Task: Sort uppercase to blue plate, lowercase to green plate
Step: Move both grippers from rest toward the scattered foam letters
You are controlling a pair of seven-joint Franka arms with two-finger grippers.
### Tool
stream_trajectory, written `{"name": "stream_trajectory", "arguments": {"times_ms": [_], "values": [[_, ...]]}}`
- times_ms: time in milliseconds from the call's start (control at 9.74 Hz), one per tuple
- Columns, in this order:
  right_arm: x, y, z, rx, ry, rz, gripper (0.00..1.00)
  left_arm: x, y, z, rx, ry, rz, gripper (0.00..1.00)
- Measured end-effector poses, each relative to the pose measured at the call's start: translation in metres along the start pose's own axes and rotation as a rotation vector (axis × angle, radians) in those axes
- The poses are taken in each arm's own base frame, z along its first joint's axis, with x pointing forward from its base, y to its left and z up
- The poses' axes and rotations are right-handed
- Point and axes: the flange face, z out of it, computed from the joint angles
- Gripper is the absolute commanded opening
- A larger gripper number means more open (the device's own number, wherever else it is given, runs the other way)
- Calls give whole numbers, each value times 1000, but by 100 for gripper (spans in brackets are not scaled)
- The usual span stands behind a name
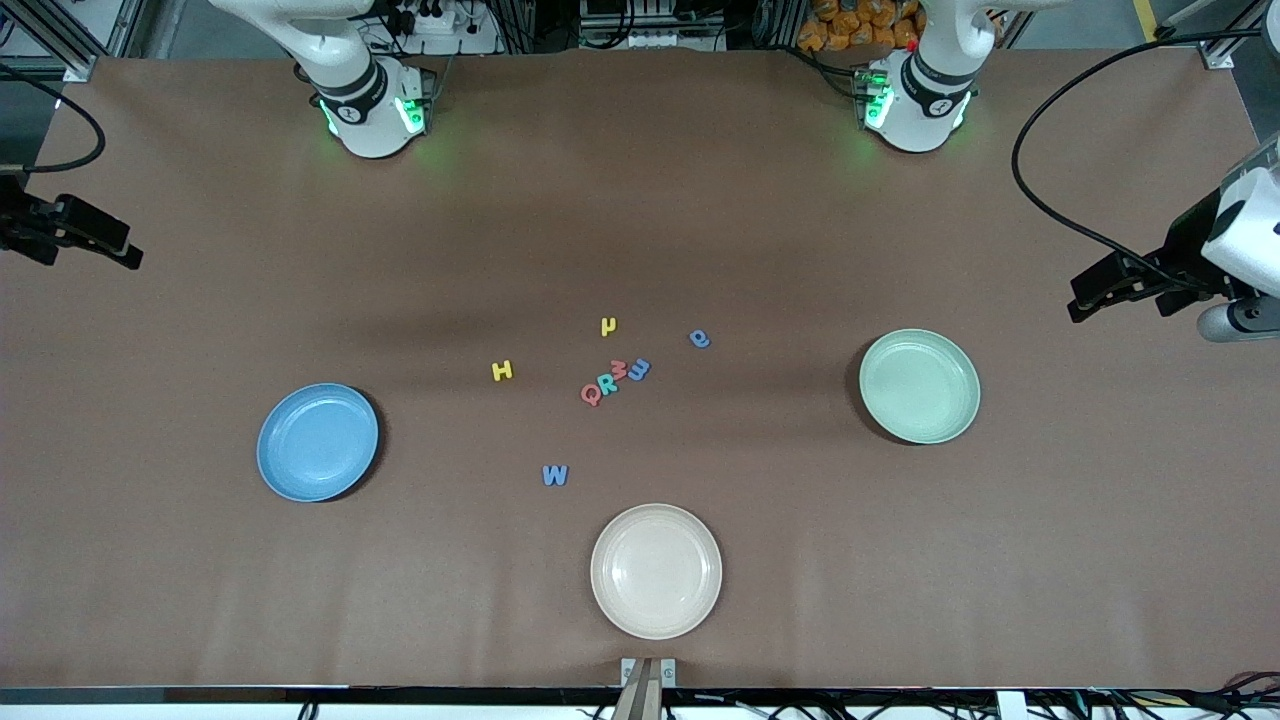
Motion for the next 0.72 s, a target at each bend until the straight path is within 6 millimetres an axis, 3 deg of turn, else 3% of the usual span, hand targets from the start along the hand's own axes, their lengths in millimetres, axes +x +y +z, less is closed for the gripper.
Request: {"name": "stream_trajectory", "arguments": {"times_ms": [513,719], "values": [[0,2,0,-42,1,-3,100,0,0,1,1,-3,1,100],[0,2,0,-42,1,-4,100,9,-6,28,12,-49,10,100]]}}
